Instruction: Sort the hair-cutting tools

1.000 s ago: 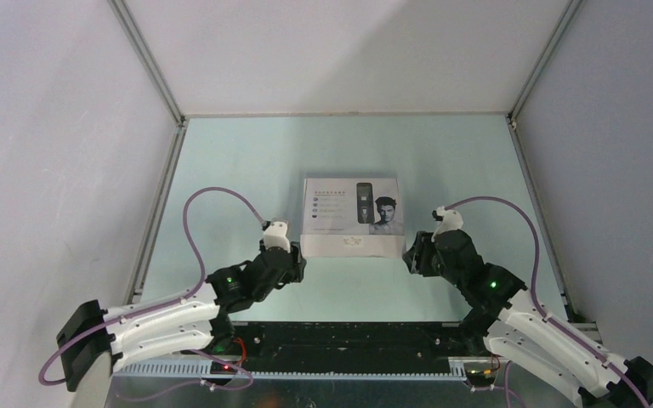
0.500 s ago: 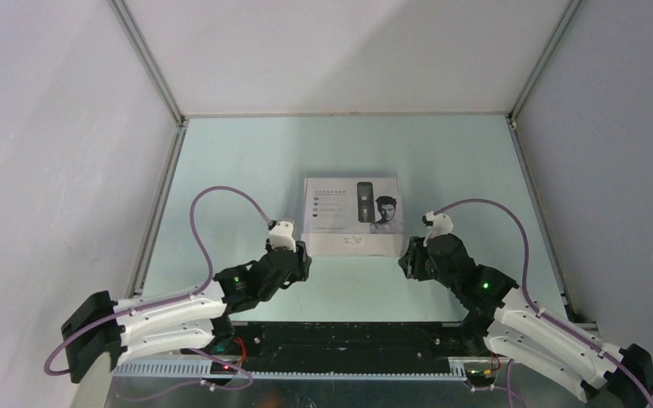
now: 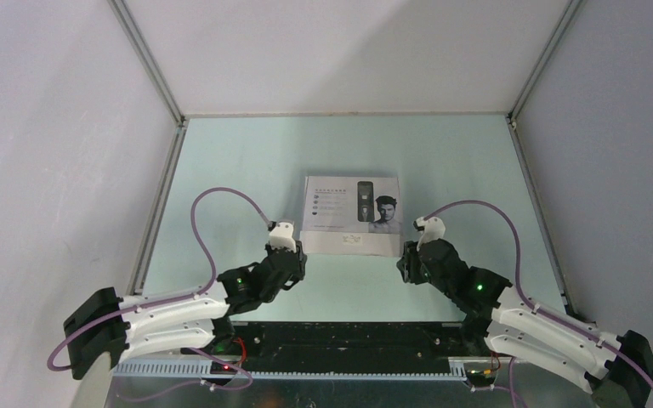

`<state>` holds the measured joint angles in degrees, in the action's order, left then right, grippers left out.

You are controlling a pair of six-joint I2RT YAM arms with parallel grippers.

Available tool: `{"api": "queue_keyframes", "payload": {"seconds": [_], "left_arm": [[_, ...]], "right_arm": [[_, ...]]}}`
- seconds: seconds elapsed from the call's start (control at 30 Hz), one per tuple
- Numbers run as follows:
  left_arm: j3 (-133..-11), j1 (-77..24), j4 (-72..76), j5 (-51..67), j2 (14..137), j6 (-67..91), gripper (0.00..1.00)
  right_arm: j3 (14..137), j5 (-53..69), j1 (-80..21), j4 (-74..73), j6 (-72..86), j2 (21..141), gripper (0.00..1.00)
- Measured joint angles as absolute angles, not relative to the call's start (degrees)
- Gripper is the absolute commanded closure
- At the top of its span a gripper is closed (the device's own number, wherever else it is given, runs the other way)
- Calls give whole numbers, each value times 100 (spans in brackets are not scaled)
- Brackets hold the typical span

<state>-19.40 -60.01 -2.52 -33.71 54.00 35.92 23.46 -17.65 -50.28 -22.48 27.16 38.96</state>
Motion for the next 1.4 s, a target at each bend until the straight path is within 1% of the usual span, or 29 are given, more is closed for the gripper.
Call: {"api": "queue_keyframes", "payload": {"seconds": [0.27, 0.47, 0.53, 0.73, 0.93, 1.3, 1.33, 1.4], "left_arm": [[-1916, -6042, -176, -3430, 5339, 3594, 63], [-1852, -6055, -134, -3435, 5315, 3594, 63], [-1852, -6064, -134, -3435, 5310, 3597, 63], [-1852, -6077, -137, -3435, 5310, 3599, 63], [-1852, -6086, -137, -3441, 5308, 3599, 63], [-1852, -6090, -150, -3483, 5308, 3601, 62], [-1852, -6090, -158, -3485, 5308, 3603, 63], [-1852, -6090, -183, -3498, 5301, 3603, 62]], "right_arm": [[2178, -2401, -5443, -1752, 2659, 4261, 62], [2045, -2825, -5544, -1400, 2609, 4521, 73], [2045, -2947, -5561, -1367, 2617, 4554, 79], [2045, -3186, -5605, -1372, 2663, 4501, 87], [2045, -3304, -5621, -1466, 2707, 4383, 88], [2045, -3369, -5621, -1619, 2851, 4458, 87], [2045, -3369, -5621, -1619, 2856, 4473, 86], [2045, -3367, -5621, -1623, 2869, 4504, 80]]}}
